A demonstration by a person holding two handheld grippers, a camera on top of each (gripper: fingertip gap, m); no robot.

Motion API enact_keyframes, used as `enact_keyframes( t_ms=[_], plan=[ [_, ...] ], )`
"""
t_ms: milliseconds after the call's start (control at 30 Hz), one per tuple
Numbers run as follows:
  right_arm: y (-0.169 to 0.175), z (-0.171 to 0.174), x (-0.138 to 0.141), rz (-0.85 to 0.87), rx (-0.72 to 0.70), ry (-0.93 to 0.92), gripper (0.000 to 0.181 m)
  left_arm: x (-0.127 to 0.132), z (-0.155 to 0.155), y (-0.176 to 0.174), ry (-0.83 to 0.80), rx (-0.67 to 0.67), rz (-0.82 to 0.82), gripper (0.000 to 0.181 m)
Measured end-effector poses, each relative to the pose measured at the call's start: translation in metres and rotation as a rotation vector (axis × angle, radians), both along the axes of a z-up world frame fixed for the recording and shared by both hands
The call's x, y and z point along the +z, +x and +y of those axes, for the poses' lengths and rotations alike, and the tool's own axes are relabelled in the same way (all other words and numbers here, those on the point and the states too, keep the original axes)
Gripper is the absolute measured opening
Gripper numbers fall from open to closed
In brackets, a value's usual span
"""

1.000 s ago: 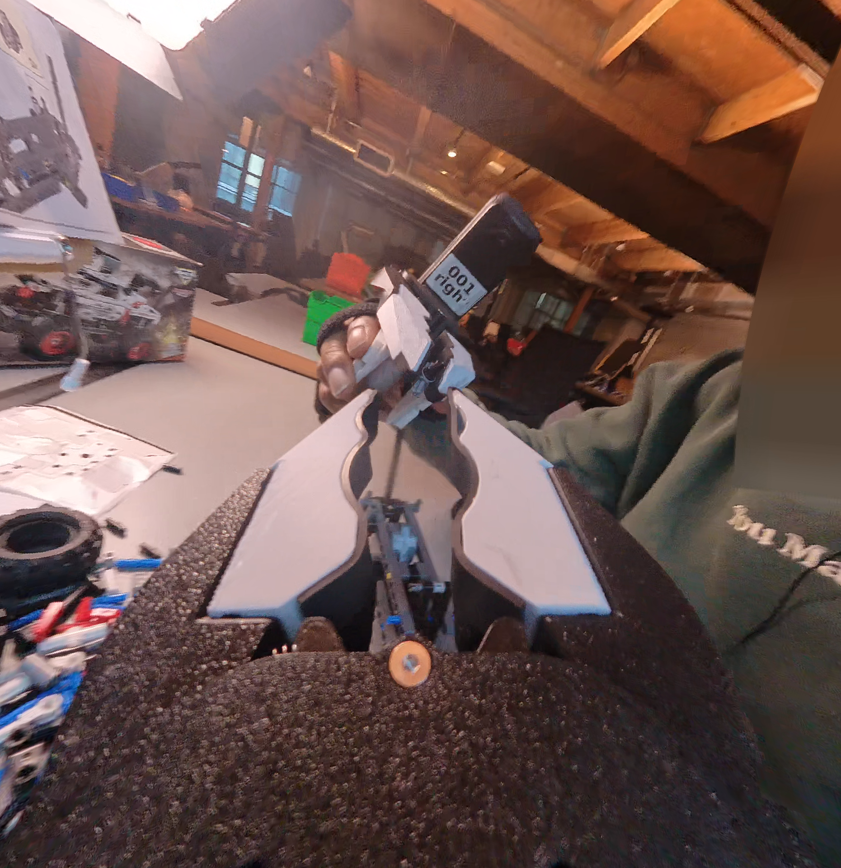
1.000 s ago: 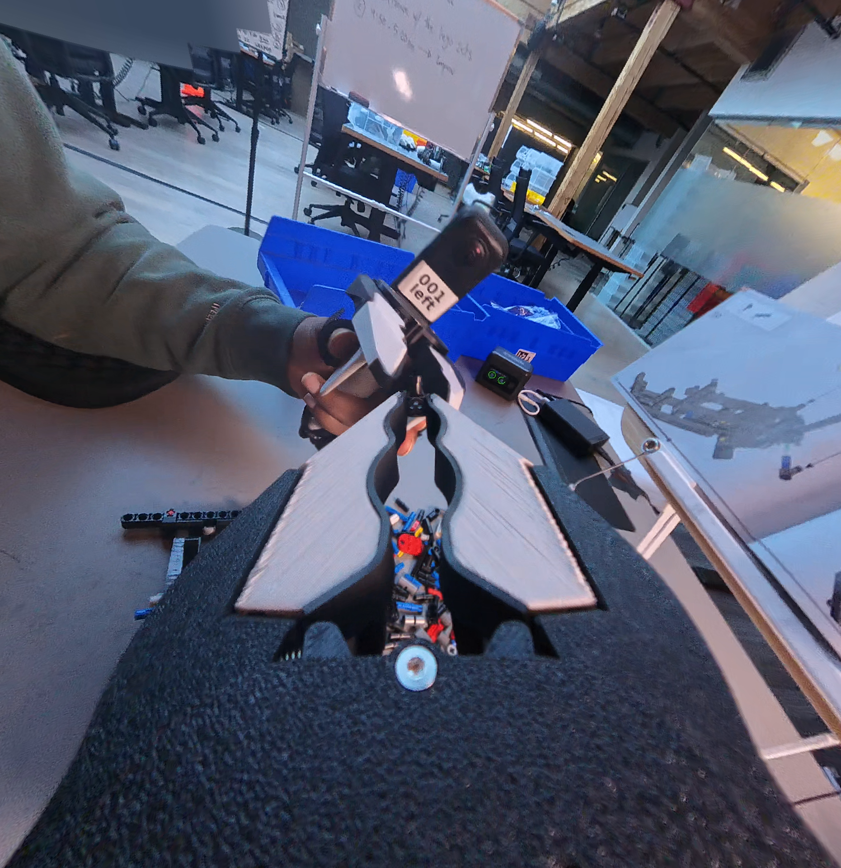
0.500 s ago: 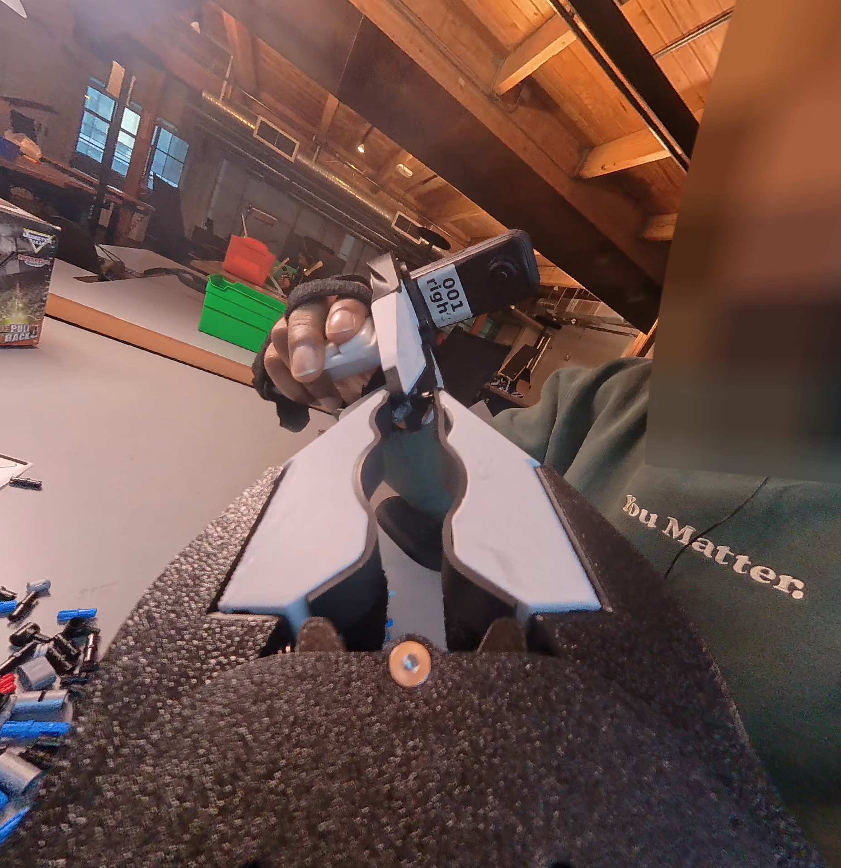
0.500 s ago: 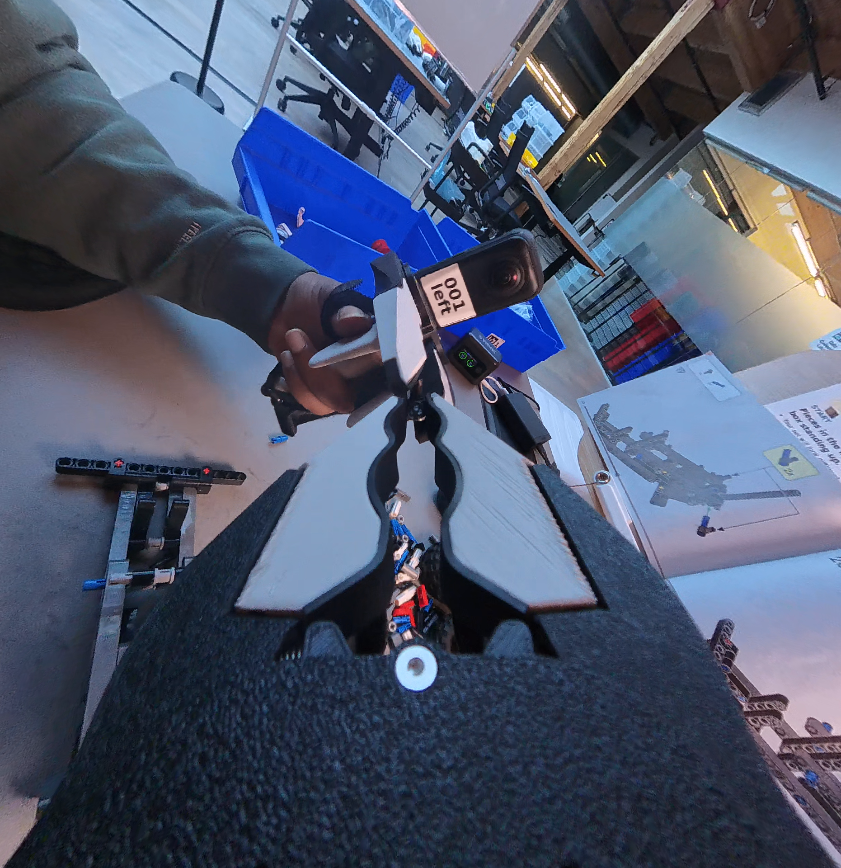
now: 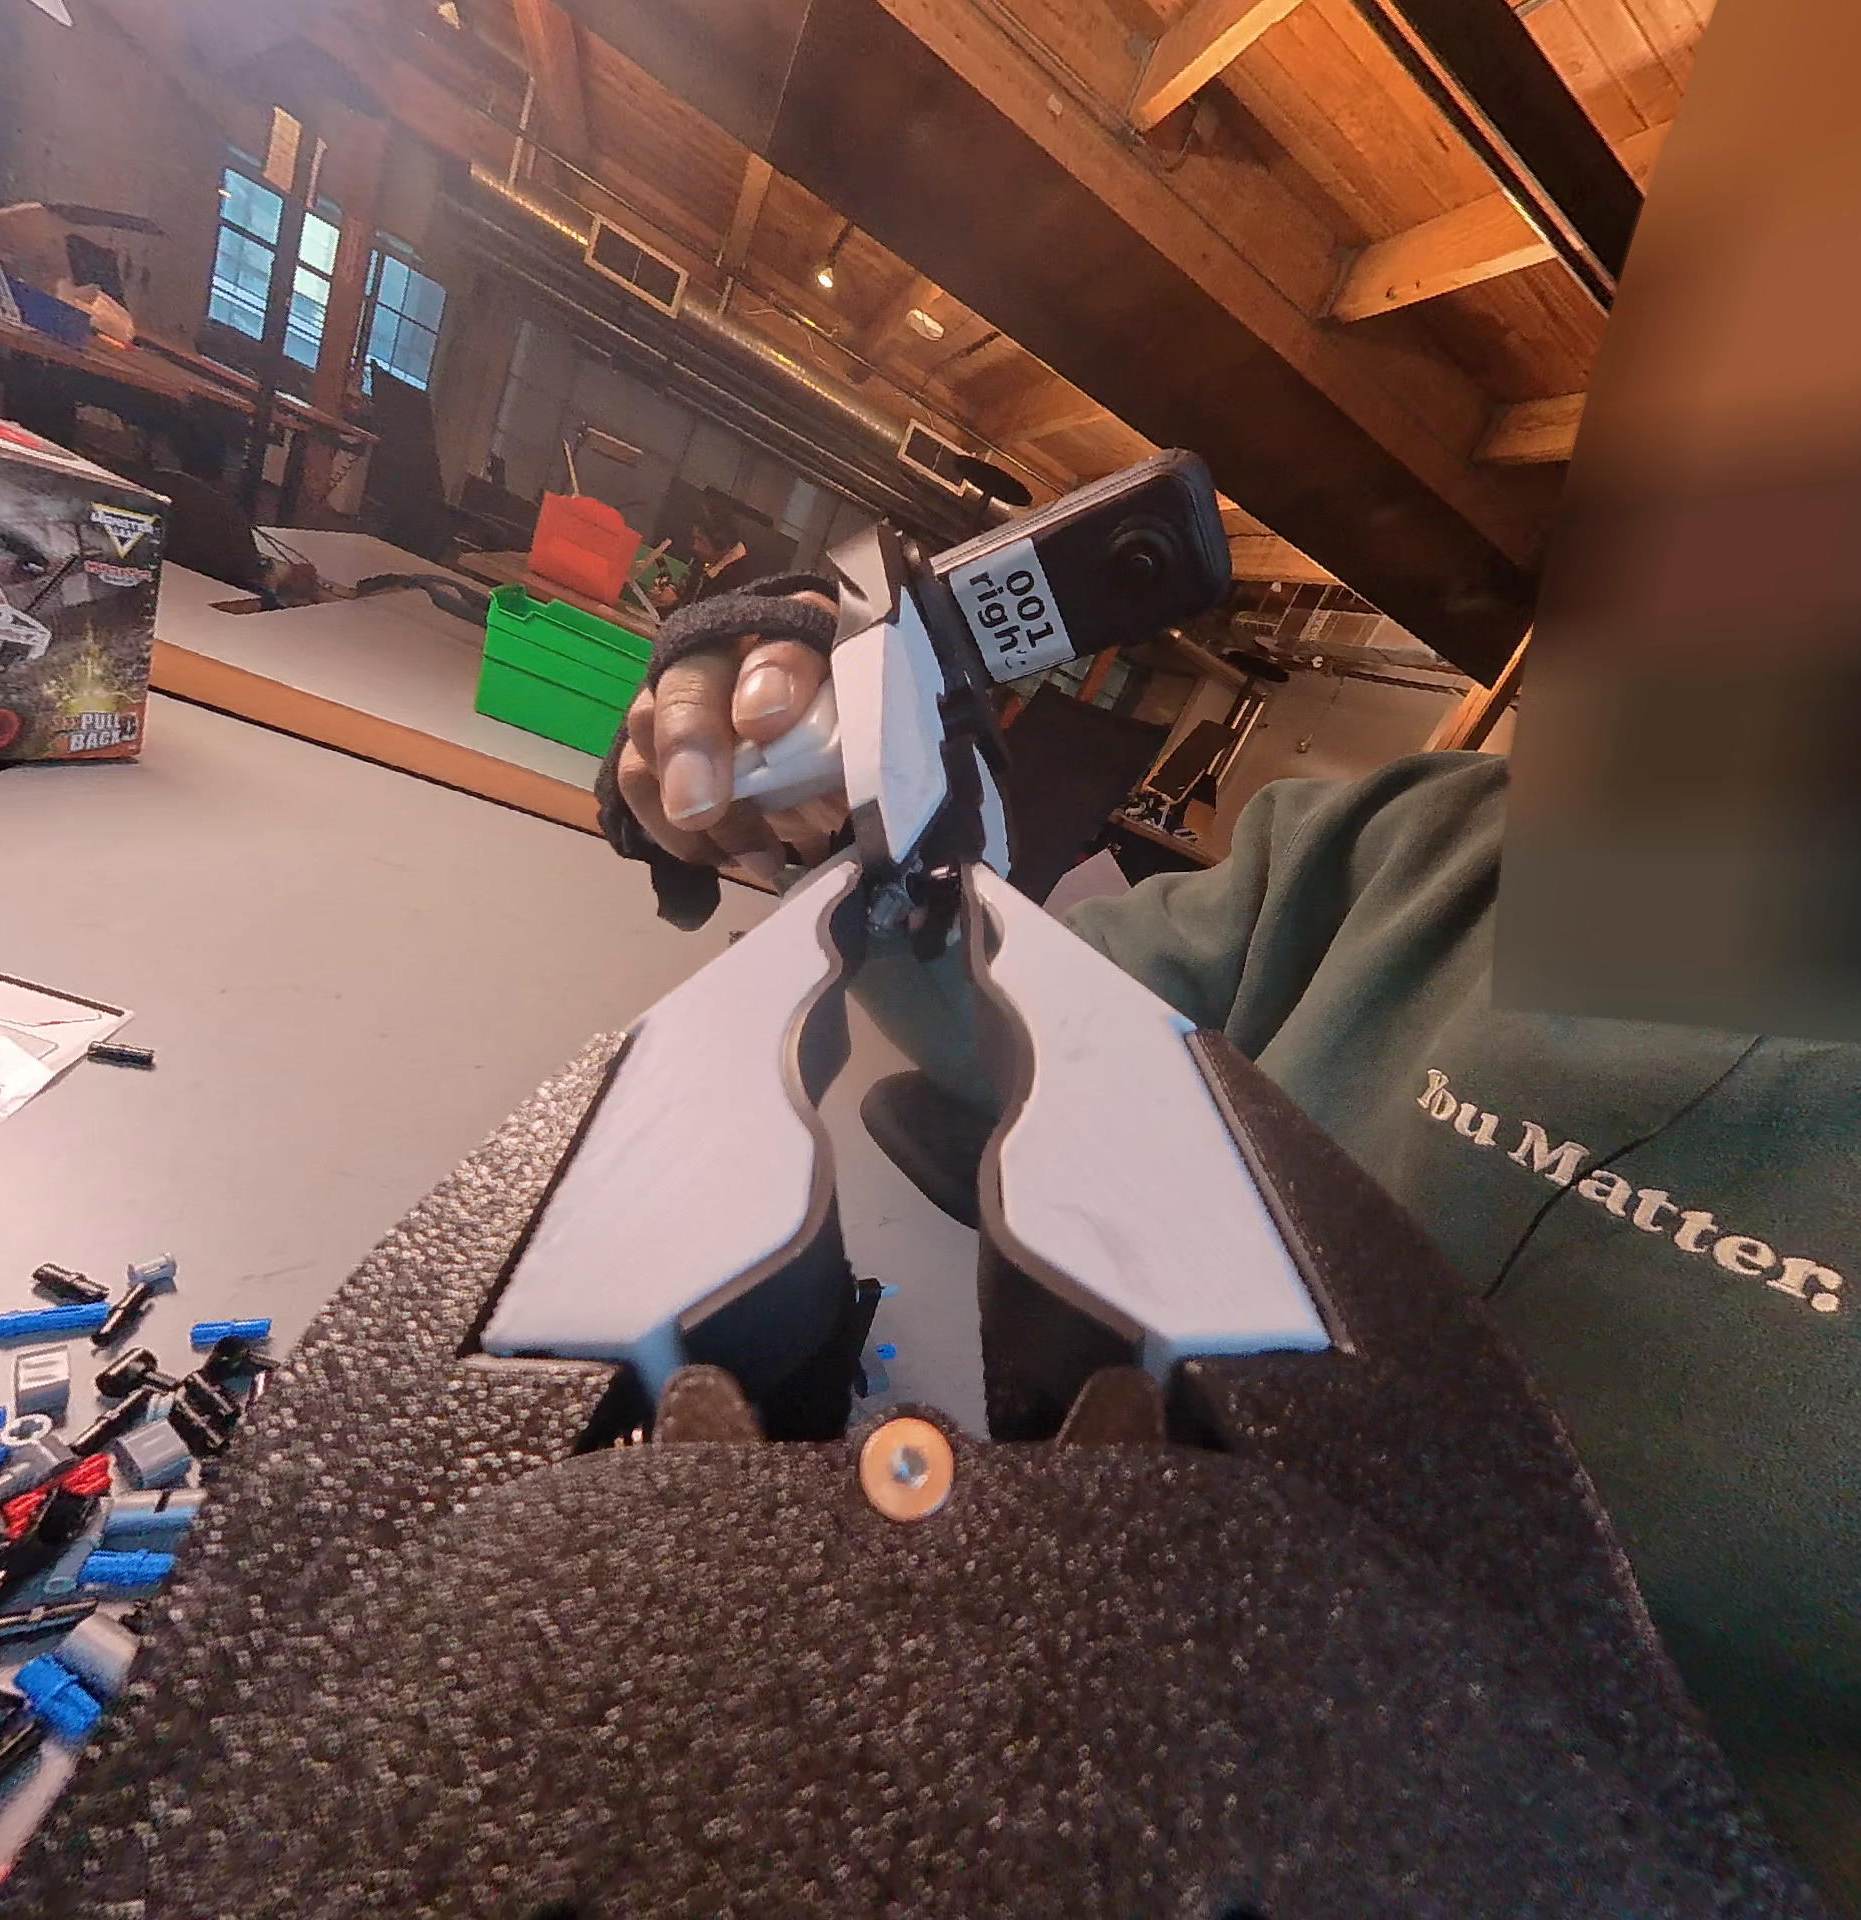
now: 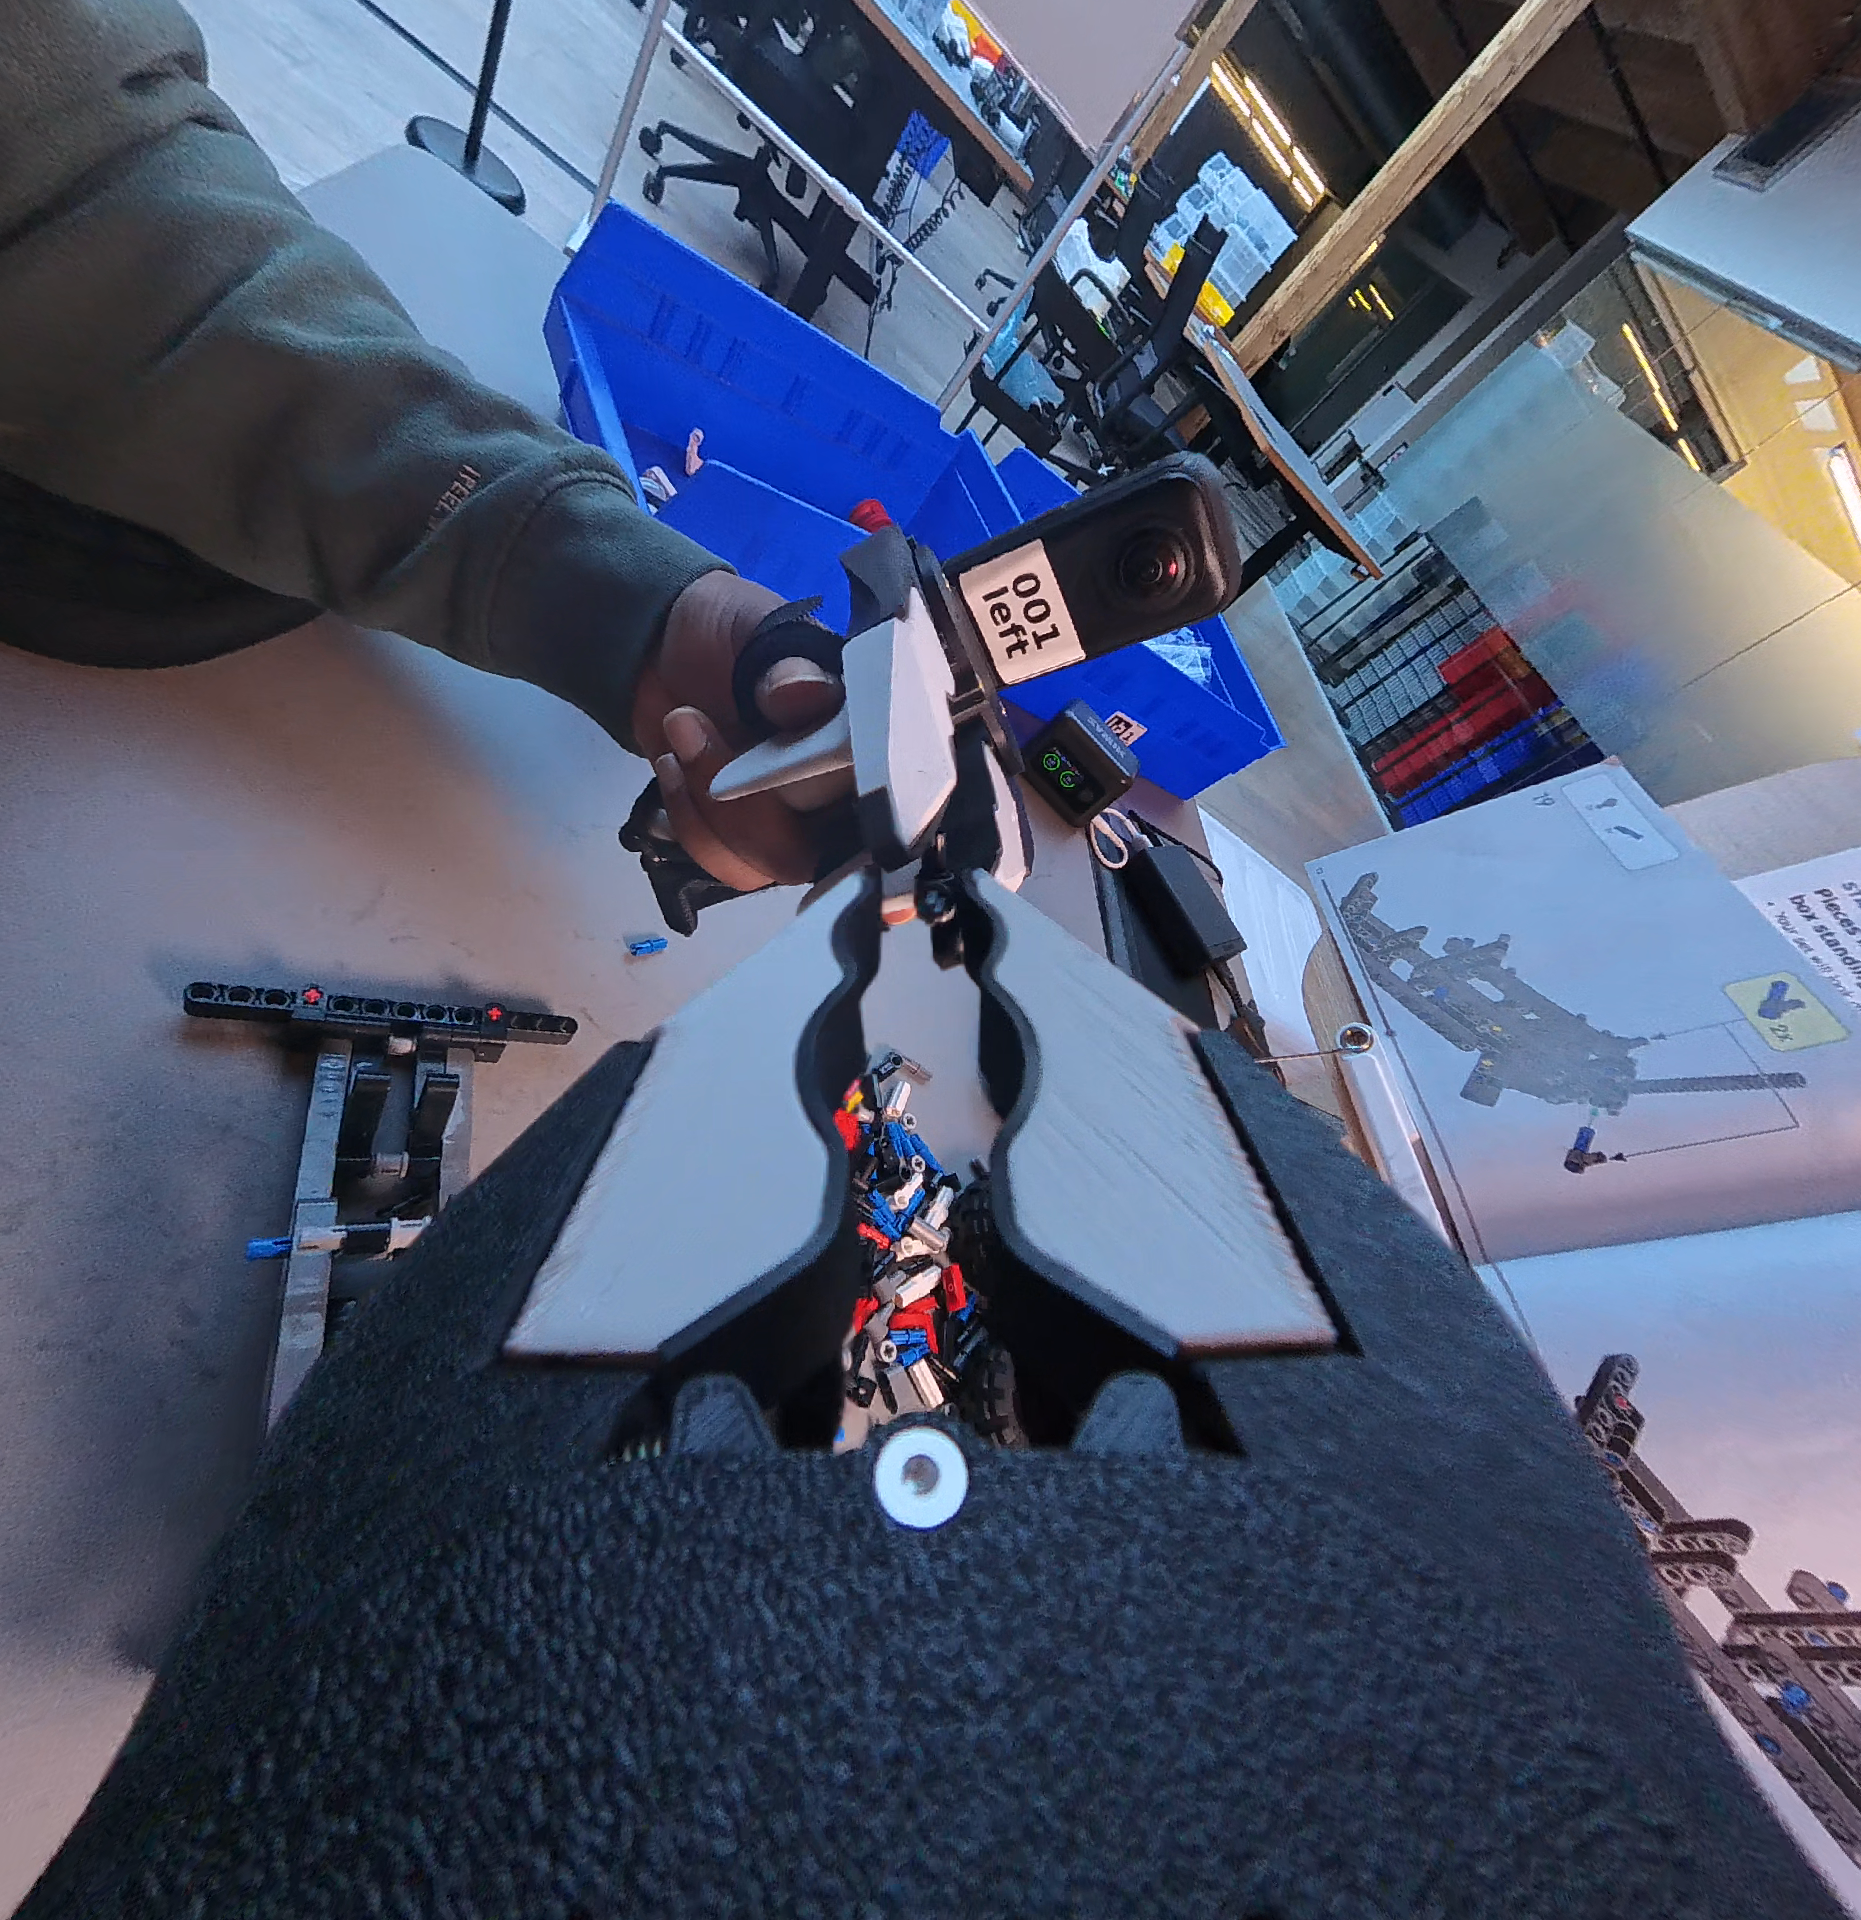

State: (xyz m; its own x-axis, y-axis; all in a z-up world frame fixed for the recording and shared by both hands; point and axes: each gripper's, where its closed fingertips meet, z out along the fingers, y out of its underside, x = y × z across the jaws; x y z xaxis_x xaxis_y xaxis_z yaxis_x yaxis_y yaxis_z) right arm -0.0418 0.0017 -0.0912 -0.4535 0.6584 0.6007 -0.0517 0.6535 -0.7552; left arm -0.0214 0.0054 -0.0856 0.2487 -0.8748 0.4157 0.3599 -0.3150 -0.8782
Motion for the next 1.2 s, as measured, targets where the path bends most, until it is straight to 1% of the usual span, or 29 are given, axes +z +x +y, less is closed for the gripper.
enact_keyframes(
  t_ms=[33, 100, 433, 800, 867, 967, 1000, 1100, 1200],
  plan=[
    [0.000, 0.001, 0.001, 0.000, -0.005, -0.002, 0.018, 0.002, 0.000, -0.002, 0.001, 0.002, -0.014, 0.016],
    [0.001, 0.005, 0.002, 0.005, -0.020, 0.008, 0.018, 0.004, -0.001, -0.006, 0.002, 0.004, -0.029, 0.016],
    [0.001, 0.003, 0.007, 0.034, -0.026, 0.032, 0.007, 0.005, -0.004, -0.004, 0.038, 0.014, 0.015, 0.016],
    [0.001, 0.001, 0.008, 0.030, -0.013, 0.013, 0.005, 0.003, -0.002, -0.003, 0.049, 0.040, 0.052, 0.016],
    [0.002, -0.002, 0.012, 0.041, 0.015, -0.050, 0.005, 0.007, -0.004, -0.003, 0.067, 0.033, 0.043, 0.016],
    [0.003, -0.001, 0.023, 0.075, 0.062, -0.194, 0.005, 0.014, -0.008, -0.005, 0.112, 0.042, 0.028, 0.016],
    [0.004, 0.000, 0.027, 0.088, 0.074, -0.245, 0.005, 0.016, -0.009, -0.006, 0.120, 0.048, 0.022, 0.012],
    [0.005, 0.003, 0.034, 0.113, 0.108, -0.353, 0.005, 0.022, -0.005, -0.010, 0.135, 0.094, 0.009, 0.001],
    [0.004, 0.007, 0.033, 0.116, 0.111, -0.390, 0.005, 0.024, 0.000, -0.013, 0.145, 0.155, 0.020, 0.000]
  ],
)
